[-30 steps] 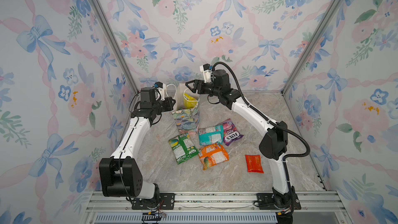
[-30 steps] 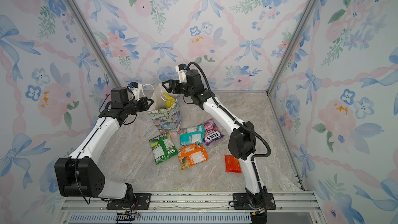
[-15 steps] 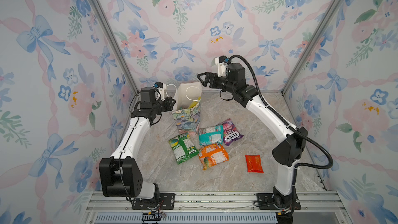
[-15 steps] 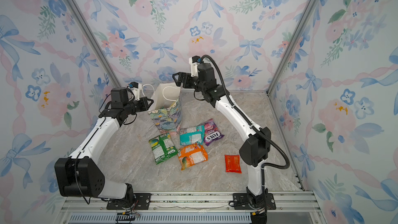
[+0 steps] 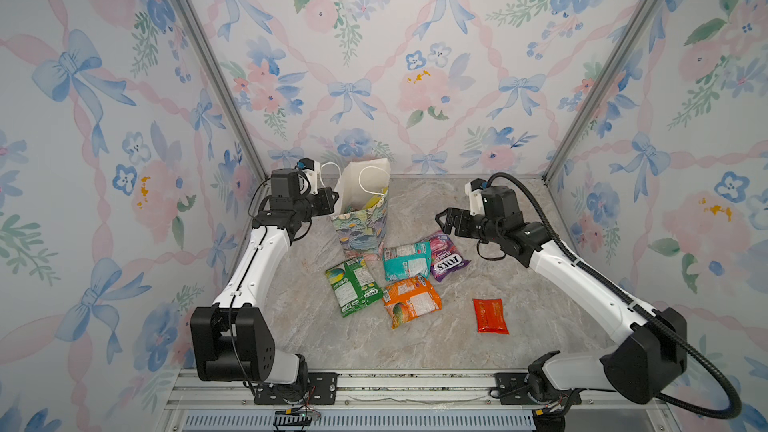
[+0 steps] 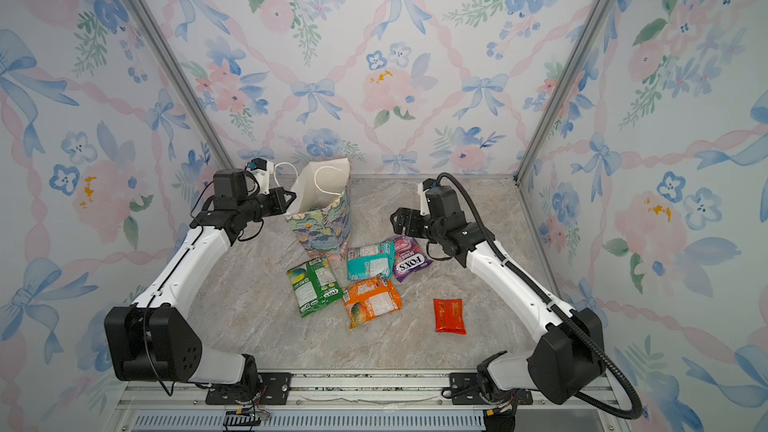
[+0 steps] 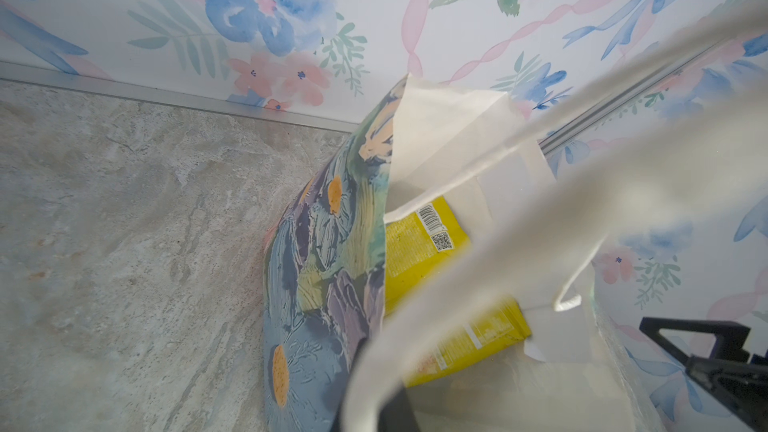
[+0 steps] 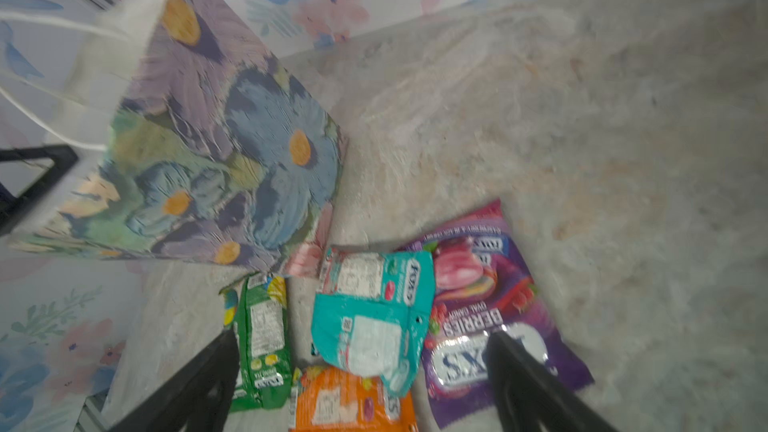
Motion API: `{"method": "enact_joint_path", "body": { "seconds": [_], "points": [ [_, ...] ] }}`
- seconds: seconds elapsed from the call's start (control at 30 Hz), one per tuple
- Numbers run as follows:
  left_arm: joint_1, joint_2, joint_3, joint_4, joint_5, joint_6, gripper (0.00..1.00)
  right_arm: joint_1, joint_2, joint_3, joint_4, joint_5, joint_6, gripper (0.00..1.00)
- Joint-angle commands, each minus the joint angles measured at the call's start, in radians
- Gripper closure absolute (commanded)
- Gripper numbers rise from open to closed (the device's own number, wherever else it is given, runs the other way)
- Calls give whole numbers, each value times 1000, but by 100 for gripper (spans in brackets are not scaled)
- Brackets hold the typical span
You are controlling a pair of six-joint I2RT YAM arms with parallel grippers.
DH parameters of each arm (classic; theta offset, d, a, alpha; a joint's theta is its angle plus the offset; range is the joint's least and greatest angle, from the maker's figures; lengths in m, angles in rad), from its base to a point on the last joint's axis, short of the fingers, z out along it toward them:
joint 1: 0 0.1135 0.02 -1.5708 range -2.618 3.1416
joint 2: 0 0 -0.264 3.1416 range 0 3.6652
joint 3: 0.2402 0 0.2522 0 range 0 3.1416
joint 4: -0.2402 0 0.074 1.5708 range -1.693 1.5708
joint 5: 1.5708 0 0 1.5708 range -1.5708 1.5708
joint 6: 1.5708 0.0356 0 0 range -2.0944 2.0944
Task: Place the snacks into the paper bag
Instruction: 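Move the right gripper down onto the purple Fox's berries packet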
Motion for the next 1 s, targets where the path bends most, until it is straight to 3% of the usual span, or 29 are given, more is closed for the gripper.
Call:
{"method": "enact_joint_path", "body": {
  "seconds": [0.0,0.17,0.3,0.47,0.97],
  "points": [
    [7,-36,-5,7,-8,24,100,17,-93,-166,-25,22,129,7],
    [7,-28,-5,7,-2,23,100,20,-172,-406,142,10,325,13],
    [7,-26,-4,7,-6,24,100,20,-148,-477,228,9,398,23],
    [7,-25,-5,6,-4,23,100,18,-77,-512,340,9,461,32],
    [7,-21,-6,6,-1,24,100,4,136,-522,588,50,595,39]
  ]
}}
